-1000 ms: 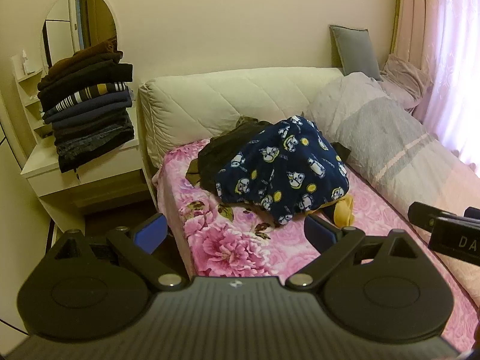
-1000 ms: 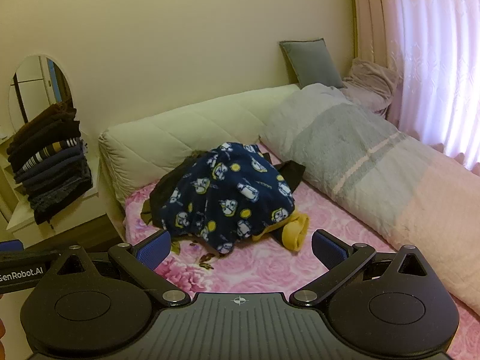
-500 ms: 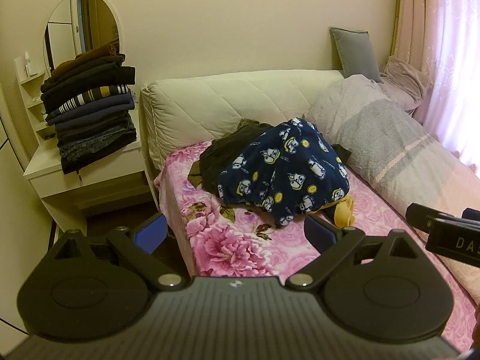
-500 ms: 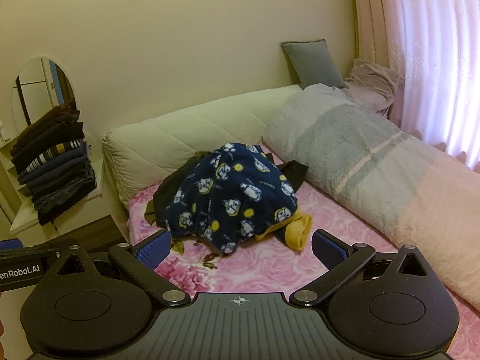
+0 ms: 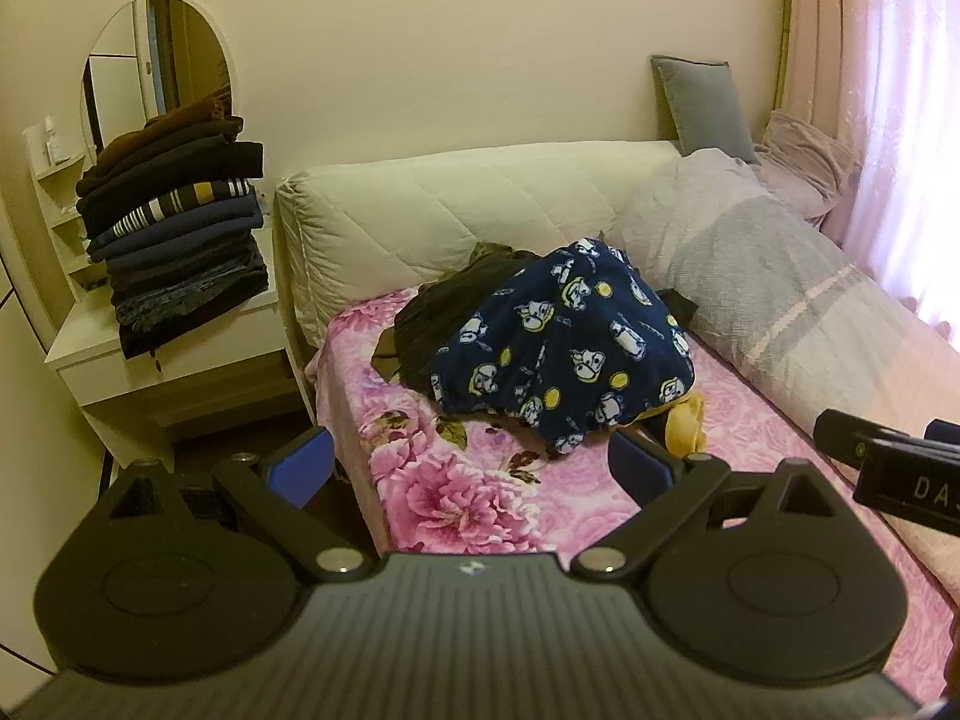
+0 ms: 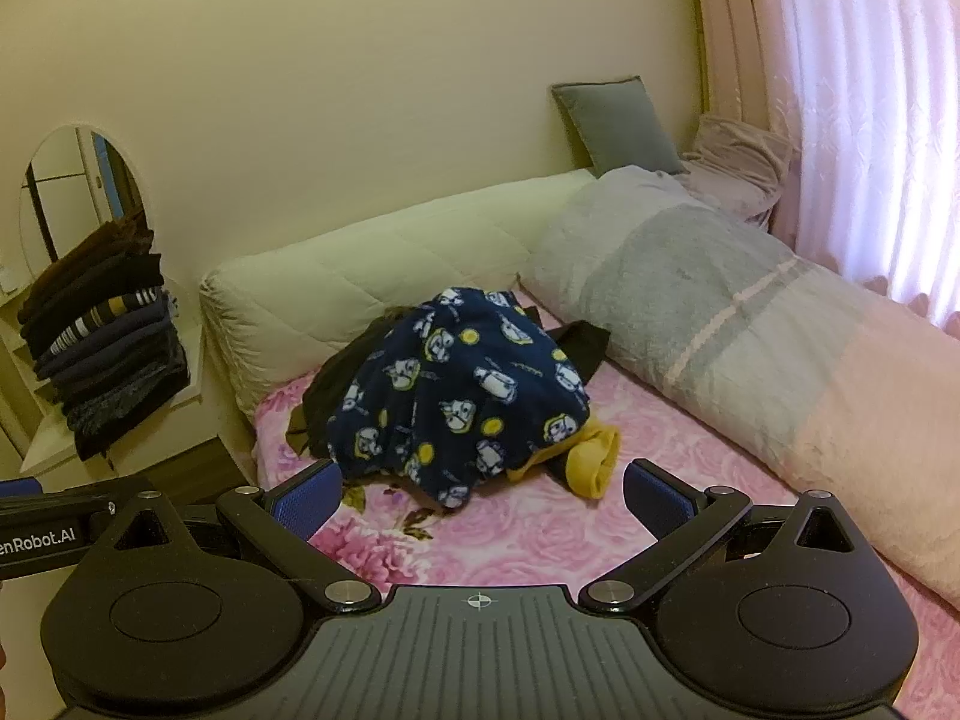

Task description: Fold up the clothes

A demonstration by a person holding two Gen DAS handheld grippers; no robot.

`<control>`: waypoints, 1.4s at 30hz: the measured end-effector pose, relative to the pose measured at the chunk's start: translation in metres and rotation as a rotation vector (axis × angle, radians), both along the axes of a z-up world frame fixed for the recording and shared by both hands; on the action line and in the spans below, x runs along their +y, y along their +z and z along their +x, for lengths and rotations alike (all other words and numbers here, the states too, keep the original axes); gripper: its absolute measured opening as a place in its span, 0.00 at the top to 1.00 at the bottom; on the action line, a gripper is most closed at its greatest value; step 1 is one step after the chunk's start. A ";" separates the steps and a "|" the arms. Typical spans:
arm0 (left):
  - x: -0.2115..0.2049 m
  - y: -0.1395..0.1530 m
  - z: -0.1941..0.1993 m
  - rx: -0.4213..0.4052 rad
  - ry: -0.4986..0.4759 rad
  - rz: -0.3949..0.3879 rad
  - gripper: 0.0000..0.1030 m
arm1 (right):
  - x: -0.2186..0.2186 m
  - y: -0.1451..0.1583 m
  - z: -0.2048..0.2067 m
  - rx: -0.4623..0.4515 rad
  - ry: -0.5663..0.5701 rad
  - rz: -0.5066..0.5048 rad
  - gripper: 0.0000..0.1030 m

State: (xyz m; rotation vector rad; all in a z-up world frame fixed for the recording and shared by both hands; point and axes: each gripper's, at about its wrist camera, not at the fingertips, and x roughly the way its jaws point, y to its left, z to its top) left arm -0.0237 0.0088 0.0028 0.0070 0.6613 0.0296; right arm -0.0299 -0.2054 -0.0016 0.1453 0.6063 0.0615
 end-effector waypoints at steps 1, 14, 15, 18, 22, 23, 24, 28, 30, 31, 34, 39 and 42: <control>-0.001 0.000 0.000 0.000 -0.002 0.001 0.06 | 0.000 0.000 0.000 0.000 -0.001 0.000 0.00; -0.001 -0.005 0.005 0.016 -0.007 0.000 0.06 | -0.001 -0.002 0.005 0.007 -0.004 -0.001 0.00; -0.001 -0.005 0.006 0.018 -0.006 0.001 0.06 | -0.001 -0.003 0.006 0.008 -0.003 -0.001 0.00; 0.001 -0.006 0.010 0.022 -0.008 0.001 0.06 | -0.001 -0.004 0.009 0.011 -0.003 -0.004 0.00; 0.004 -0.007 0.018 0.031 -0.015 -0.001 0.06 | 0.001 -0.004 0.014 0.016 -0.003 -0.006 0.00; 0.004 -0.008 0.020 0.034 -0.017 -0.001 0.06 | 0.001 -0.005 0.016 0.017 -0.004 -0.007 0.00; 0.005 -0.009 0.022 0.037 -0.019 -0.001 0.06 | 0.002 -0.005 0.017 0.018 -0.004 -0.007 0.00; 0.007 -0.012 0.035 0.050 -0.032 -0.004 0.06 | 0.004 -0.007 0.025 0.020 -0.008 -0.010 0.00; 0.008 -0.015 0.043 0.055 -0.038 -0.007 0.06 | 0.006 -0.008 0.031 0.021 -0.009 -0.012 0.00; 0.009 -0.016 0.047 0.058 -0.041 -0.008 0.06 | 0.007 -0.009 0.034 0.021 -0.009 -0.013 0.00; 0.012 -0.021 0.063 0.072 -0.051 -0.010 0.06 | 0.009 -0.011 0.044 0.019 -0.010 -0.013 0.00; 0.021 -0.033 0.097 0.100 -0.063 -0.012 0.06 | 0.015 -0.019 0.072 0.028 -0.007 -0.012 0.00; 0.030 -0.043 0.121 0.130 -0.075 -0.010 0.06 | 0.020 -0.028 0.094 0.050 -0.017 -0.004 0.01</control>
